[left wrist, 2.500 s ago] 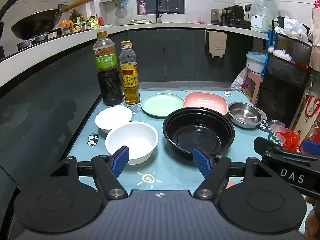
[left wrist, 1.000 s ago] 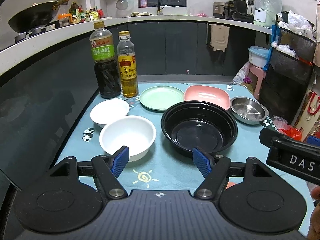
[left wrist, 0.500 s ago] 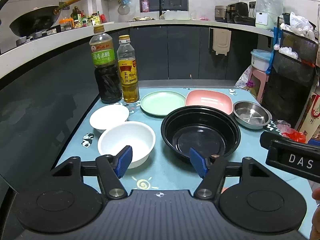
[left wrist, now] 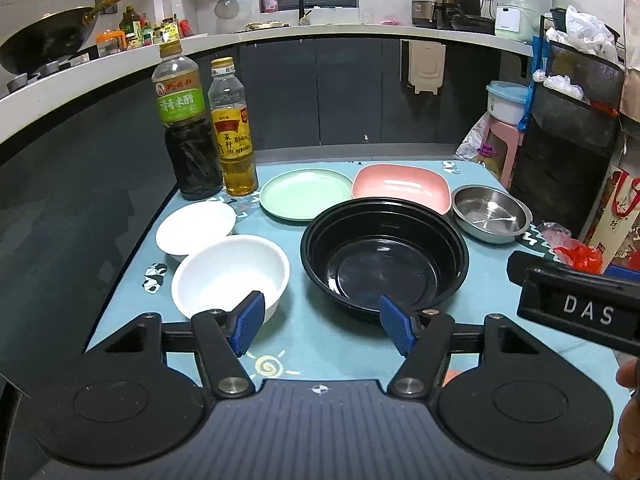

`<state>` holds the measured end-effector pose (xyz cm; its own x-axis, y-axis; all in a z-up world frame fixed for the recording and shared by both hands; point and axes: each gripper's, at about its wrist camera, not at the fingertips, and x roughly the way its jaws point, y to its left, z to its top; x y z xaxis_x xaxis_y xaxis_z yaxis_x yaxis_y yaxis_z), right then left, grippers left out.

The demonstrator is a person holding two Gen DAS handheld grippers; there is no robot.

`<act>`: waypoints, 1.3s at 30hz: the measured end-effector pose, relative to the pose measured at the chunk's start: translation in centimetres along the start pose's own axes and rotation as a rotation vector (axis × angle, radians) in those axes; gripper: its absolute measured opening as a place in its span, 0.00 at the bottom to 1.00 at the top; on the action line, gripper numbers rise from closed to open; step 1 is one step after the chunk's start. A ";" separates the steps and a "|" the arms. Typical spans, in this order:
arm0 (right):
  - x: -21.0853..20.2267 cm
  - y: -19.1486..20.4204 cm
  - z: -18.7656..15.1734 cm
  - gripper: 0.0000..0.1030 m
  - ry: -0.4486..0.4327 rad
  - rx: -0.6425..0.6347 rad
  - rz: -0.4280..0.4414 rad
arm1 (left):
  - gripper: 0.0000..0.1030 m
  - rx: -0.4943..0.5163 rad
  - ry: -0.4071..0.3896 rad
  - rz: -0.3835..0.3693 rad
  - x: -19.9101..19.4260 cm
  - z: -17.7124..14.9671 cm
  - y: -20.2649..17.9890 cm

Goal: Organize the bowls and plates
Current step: 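Move both grippers toward the rim of the large black bowl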

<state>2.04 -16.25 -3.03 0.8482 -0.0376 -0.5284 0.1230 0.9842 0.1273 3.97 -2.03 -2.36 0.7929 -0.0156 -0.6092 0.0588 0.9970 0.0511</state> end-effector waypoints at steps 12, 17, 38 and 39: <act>0.7 -0.4 0.1 0.53 0.017 0.008 0.002 | 0.59 -0.023 0.024 -0.003 0.8 0.4 0.0; 1.1 -0.6 0.2 0.53 0.025 0.008 0.001 | 0.59 -0.026 0.042 -0.006 1.3 0.5 -0.1; 3.9 -1.7 1.2 0.53 0.133 0.021 0.059 | 0.56 -0.064 0.111 -0.056 3.4 2.1 0.9; 4.3 -1.8 1.3 0.53 0.151 0.033 0.073 | 0.56 -0.071 0.125 -0.072 3.6 2.3 1.0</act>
<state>6.16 -18.46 -4.42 0.7688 0.0628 -0.6364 0.0830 0.9770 0.1966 8.28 -1.25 -2.64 0.7065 -0.0816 -0.7030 0.0663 0.9966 -0.0491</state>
